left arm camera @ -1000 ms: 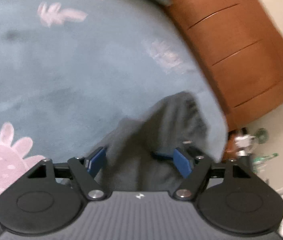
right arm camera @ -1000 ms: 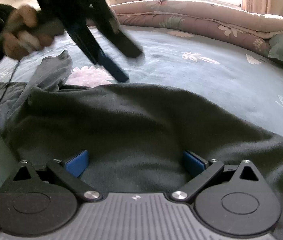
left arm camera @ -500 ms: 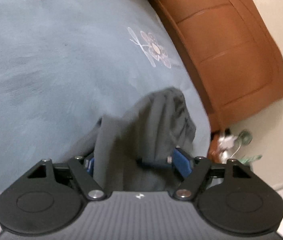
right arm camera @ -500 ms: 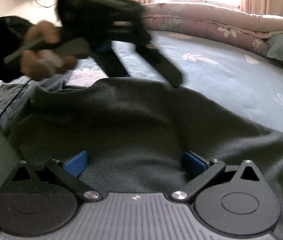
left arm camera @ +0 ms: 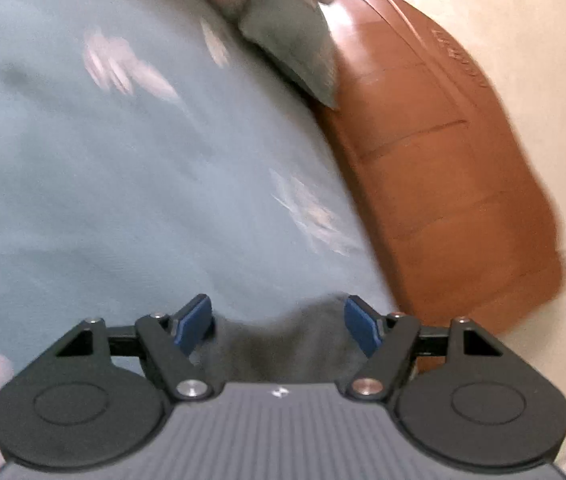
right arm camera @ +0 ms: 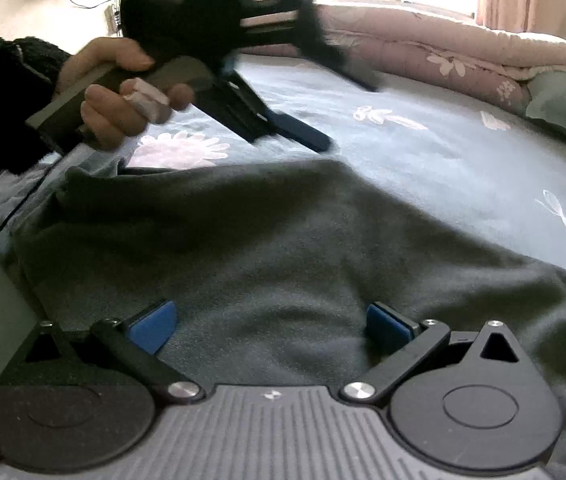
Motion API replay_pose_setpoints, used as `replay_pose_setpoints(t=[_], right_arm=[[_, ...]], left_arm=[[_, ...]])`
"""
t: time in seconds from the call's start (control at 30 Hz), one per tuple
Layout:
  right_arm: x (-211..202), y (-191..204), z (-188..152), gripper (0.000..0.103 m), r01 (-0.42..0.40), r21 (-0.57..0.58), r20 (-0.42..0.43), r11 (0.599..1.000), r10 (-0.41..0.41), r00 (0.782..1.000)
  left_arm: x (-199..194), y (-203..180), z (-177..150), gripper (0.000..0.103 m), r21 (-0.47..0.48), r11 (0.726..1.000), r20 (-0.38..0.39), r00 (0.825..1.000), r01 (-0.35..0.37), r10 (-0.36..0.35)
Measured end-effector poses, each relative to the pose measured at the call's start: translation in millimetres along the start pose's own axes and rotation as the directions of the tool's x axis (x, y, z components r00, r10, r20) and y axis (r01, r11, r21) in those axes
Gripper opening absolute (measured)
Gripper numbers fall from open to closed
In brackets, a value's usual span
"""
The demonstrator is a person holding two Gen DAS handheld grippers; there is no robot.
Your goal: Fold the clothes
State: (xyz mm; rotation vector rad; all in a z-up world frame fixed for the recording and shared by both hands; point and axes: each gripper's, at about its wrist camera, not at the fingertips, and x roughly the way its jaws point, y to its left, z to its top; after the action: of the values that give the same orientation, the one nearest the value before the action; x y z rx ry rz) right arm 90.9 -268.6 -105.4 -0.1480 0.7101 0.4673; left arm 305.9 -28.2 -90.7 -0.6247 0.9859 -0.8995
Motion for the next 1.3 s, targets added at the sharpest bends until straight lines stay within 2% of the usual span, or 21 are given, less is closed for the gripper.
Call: replay_pose_setpoints(t=[0.13, 0.33, 0.37, 0.4, 0.5, 0.63, 0.73, 0.77, 0.87, 0.9, 0.93, 1.03, 1.1, 1.17, 1.3], right_arm=[[2.7, 2.9, 1.3, 0.103, 0.002, 0.005, -0.001, 1.000, -0.002, 1.000], [1.7, 2.7, 0.8, 0.103, 0.007, 0.012, -0.003, 1.000, -0.007, 1.000], [1.6, 2.7, 0.5, 0.103, 0.007, 0.014, -0.003, 1.000, -0.007, 1.000], [2.5, 2.3, 0.6, 0.103, 0.007, 0.015, -0.002, 1.000, -0.007, 1.000], [4.2, 1.6, 0.5, 0.103, 0.007, 0.017, 0.001, 1.000, -0.007, 1.000], [3.9, 1.9, -0.3, 0.103, 0.008, 0.017, 0.002, 1.000, -0.008, 1.000], [4.1, 2.5, -0.6, 0.103, 0.010, 0.018, 0.003, 1.000, -0.010, 1.000], [4.1, 2.5, -0.8, 0.103, 0.010, 0.019, 0.004, 1.000, -0.010, 1.000], [3.2, 2.5, -2.0, 0.103, 0.009, 0.018, 0.007, 1.000, -0.009, 1.000], [3.0, 2.7, -2.0, 0.103, 0.010, 0.018, 0.006, 1.000, -0.011, 1.000], [2.8, 2.9, -2.0, 0.103, 0.012, 0.018, 0.005, 1.000, -0.012, 1.000], [2.5, 3.1, -2.0, 0.103, 0.015, 0.019, 0.003, 1.000, -0.016, 1.000], [2.5, 3.3, -1.2, 0.103, 0.017, 0.019, 0.000, 1.000, -0.017, 1.000], [2.4, 4.0, -0.5, 0.103, 0.021, 0.020, -0.004, 1.000, -0.021, 1.000], [1.5, 6.2, 0.2, 0.103, 0.033, 0.022, -0.011, 0.999, -0.032, 0.999]], left_arm=[[-29.9, -10.6, -1.9, 0.075, 0.051, 0.998, -0.020, 0.999, 0.045, -0.044], [-29.1, -14.5, -23.1, 0.072, 0.071, 0.997, -0.132, 0.990, -0.037, 0.046], [-34.7, -11.4, -27.2, 0.066, 0.058, 0.997, -0.133, 0.990, -0.041, 0.049], [-40.7, -8.5, -30.7, 0.057, 0.046, 0.998, -0.131, 0.990, -0.041, 0.047], [-52.8, -0.4, -36.1, 0.036, 0.044, 0.994, -0.118, 0.988, -0.096, 0.101], [-73.6, 15.6, -42.5, 0.032, 0.032, 0.981, -0.099, 0.976, -0.191, 0.194], [-79.0, 22.9, -49.9, 0.030, 0.021, 0.978, -0.128, 0.970, -0.207, 0.208], [-78.7, 27.1, -52.0, 0.030, 0.002, 0.973, -0.147, 0.962, -0.232, 0.229], [-88.3, 33.6, -51.4, 0.005, -0.014, 0.931, -0.099, 0.927, -0.366, 0.363], [-92.4, 32.9, -50.8, 0.006, -0.013, 0.916, -0.073, 0.914, -0.402, 0.400], [-95.9, 28.6, -51.0, 0.007, 0.001, 0.911, -0.055, 0.910, -0.411, 0.411], [-102.0, 7.1, -57.8, 0.013, 0.081, 0.920, -0.031, 0.922, -0.383, 0.387], [-98.9, -11.2, -66.3, 0.020, 0.179, 0.915, -0.050, 0.925, -0.362, 0.376], [-93.2, -21.2, -75.3, 0.020, 0.253, 0.897, -0.076, 0.917, -0.362, 0.392], [-80.6, -15.7, -83.9, 0.020, 0.243, 0.898, -0.141, 0.902, -0.368, 0.408]])
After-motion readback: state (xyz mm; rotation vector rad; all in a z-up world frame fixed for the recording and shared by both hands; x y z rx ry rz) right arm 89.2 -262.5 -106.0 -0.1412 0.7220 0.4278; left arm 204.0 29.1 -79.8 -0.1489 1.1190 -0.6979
